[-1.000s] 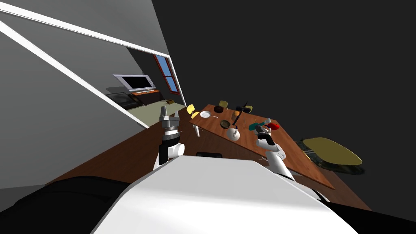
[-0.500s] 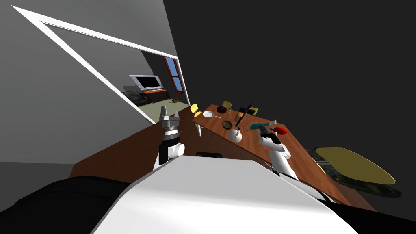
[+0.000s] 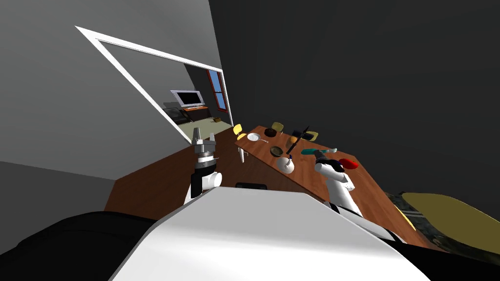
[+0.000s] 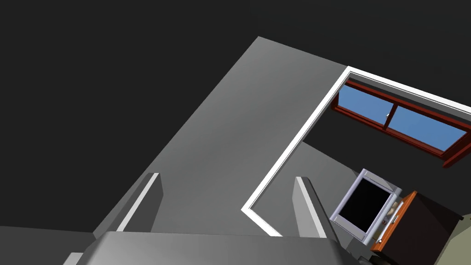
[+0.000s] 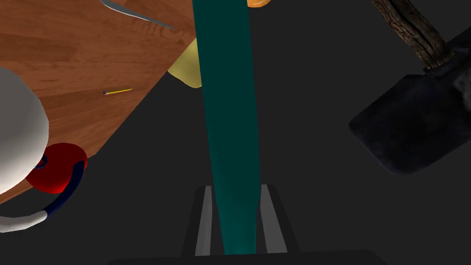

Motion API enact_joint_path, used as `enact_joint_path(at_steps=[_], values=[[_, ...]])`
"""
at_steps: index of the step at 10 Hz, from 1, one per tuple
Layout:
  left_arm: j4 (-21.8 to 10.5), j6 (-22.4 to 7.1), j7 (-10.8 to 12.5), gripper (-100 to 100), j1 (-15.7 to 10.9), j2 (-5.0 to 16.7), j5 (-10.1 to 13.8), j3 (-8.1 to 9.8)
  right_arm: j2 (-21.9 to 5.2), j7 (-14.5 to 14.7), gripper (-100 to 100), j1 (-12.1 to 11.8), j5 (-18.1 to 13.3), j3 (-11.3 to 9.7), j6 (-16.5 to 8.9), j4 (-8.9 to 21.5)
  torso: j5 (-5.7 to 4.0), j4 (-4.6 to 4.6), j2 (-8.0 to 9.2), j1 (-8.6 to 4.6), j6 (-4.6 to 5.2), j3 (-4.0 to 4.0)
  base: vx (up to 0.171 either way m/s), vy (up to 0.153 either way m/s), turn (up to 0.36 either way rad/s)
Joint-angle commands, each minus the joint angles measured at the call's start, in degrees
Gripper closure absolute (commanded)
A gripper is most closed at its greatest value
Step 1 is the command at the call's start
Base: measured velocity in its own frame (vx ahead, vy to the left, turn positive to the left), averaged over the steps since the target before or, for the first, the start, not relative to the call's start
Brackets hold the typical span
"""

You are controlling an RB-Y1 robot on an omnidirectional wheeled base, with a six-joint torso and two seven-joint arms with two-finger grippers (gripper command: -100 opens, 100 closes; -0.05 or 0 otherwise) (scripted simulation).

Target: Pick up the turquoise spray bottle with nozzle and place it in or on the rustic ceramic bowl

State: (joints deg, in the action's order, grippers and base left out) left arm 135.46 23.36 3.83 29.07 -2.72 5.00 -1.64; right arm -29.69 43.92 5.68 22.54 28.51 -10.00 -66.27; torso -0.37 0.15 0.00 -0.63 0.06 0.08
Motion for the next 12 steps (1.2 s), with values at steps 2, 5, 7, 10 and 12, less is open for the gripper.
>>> enact_joint_path(at_steps=[2,5,7,10,12], values=[[0.0,0.0,0.0,0,0.0,0.0,0.0,0.0,-0.5,-1.8,100,0.1,3.7,1.6,-4.0,-0.7,0.0,-0.01,0.04,0.01,0.1,0.02,-0.011,-0.024,0.134],[0.0,0.0,0.0,0,0.0,0.0,0.0,0.0,-0.8,-3.4,100,0.2,8.7,2.9,-8.6,-0.9,0.01,0.04,0.02,0.03,-0.13,0.03,-0.015,-0.038,0.208],[0.0,0.0,0.0,0,0.0,0.0,0.0,0.0,-1.1,-5.0,100,0.3,11.6,4.2,-11.6,-1.2,0.01,0.02,0.05,0.03,0.1,0.04,-0.004,-0.023,0.127],[0.0,0.0,0.0,0,0.0,0.0,0.0,0.0,-1.3,-6.8,100,0.3,16.0,5.6,-15.8,-1.3,0.05,0.03,-0.01,0.12,-0.04,0.01,-0.011,-0.026,0.114],[0.0,0.0,0.0,0,0.0,0.0,0.0,0.0,-1.3,-6.8,100,0.3,17.5,5.6,-17.8,-1.3,0.08,0.04,-0.06,0.17,-0.21,-0.01,-0.008,-0.027,0.107]])
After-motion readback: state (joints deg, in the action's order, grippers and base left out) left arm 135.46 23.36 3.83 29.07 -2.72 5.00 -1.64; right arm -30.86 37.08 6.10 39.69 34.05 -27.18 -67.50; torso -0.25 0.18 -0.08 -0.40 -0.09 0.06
